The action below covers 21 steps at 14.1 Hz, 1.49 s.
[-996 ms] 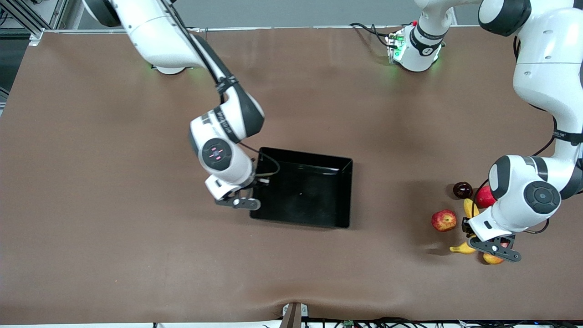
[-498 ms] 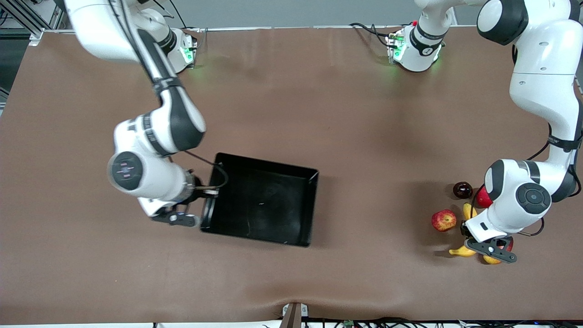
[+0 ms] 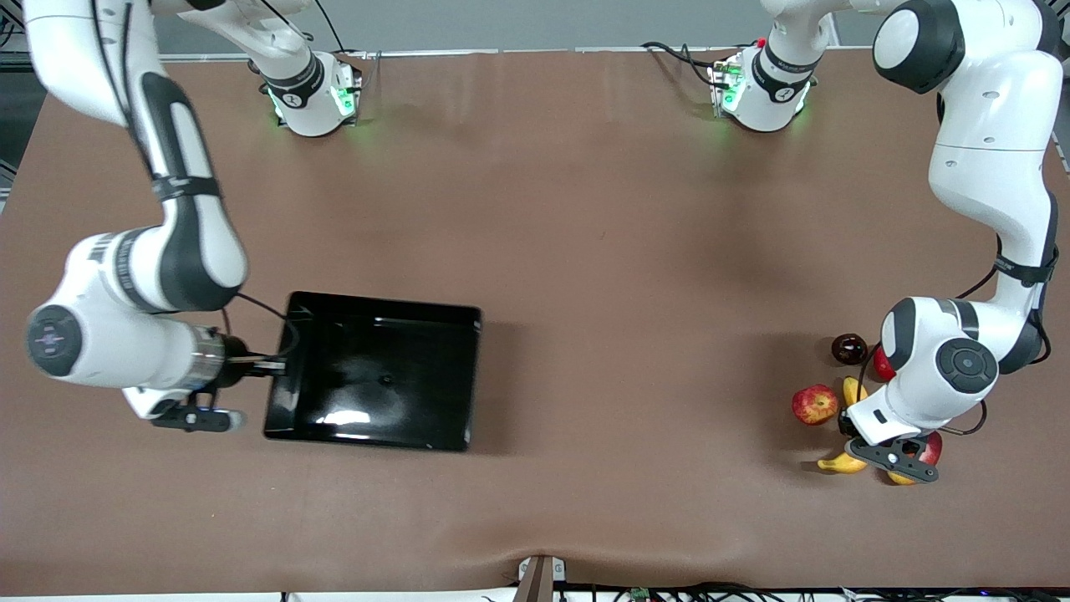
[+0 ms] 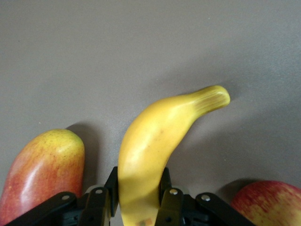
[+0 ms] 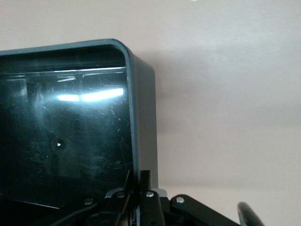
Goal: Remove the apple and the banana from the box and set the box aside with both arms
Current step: 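Slide the black tray away from the fruits with the right gripper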
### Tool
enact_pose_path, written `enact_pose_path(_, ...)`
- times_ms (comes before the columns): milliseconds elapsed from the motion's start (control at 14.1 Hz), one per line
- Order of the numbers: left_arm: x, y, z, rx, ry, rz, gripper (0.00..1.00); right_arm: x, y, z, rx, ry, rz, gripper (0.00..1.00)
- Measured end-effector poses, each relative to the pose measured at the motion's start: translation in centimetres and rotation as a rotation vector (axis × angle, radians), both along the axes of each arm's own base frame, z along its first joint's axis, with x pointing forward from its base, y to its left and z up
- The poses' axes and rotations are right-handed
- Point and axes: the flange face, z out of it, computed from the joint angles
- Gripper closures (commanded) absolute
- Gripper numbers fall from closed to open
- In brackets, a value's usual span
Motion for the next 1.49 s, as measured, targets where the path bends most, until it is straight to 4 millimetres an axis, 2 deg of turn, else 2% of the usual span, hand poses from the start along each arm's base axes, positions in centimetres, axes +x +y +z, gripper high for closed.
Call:
enact_pose_path(71,0.0,0.0,0.0,0.0,0.0,-0.001,0.99,-0.2,-2.5,-0.6,0.007,0.005,0.017,1.0)
enact_pose_path(142,0.0,0.0,0.0,0.001,0.0,-0.002,0.81,-0.5,-5.0,-1.2,0.016,0.009,0.033,1.0)
enact_pose_path(213,0.0,-0.1,-0.1,0.002,0.001,-0.003,0.35,-0.8,-7.7,-1.7,0.025,0.01,0.049,1.0)
enact_pose_path(285,0.0,-0.2,-0.1,0.002,0.001,-0.005,0.0,-1.2,-10.6,-2.1,0.036,0.008,0.066,1.0)
enact_pose_path(498,0.1,-0.2,0.1,0.004,-0.004,-0.014,0.0,-3.4,-18.9,-3.7,0.071,0.007,0.11,1.0)
enact_pose_path(640,0.7,0.0,1.1,0.008,-0.031,-0.024,0.0,-5.1,-23.0,-5.2,0.089,0.001,0.129,1.0)
enact_pose_path(711,1.1,0.2,2.0,0.011,-0.048,-0.024,0.0,-6.0,-24.4,-6.0,0.094,0.001,0.128,1.0)
enact_pose_path(783,1.4,0.4,2.9,0.013,-0.062,-0.022,0.0,-6.7,-25.2,-7.0,0.094,0.001,0.122,1.0)
enact_pose_path(996,1.8,0.7,6.1,0.022,-0.097,-0.018,0.0,-7.9,-26.0,-9.3,0.084,-0.003,0.096,1.0)
enact_pose_path(1209,1.8,0.3,10.9,-0.002,-0.097,0.021,0.0,-9.1,-26.5,-11.0,0.081,-0.001,0.075,1.0)
enact_pose_path(1281,1.6,0.2,12.6,-0.023,-0.091,0.043,0.0,-9.2,-26.6,-10.9,0.081,-0.004,0.071,0.43)
enact_pose_path(1352,1.3,0.2,14.2,-0.044,-0.081,0.066,0.0,-9.3,-26.6,-10.9,0.083,-0.003,0.068,0.0)
enact_pose_path(1494,0.7,0.0,17.3,-0.075,-0.058,0.107,0.0,-9.5,-26.7,-11.0,0.086,0.001,0.065,0.0)
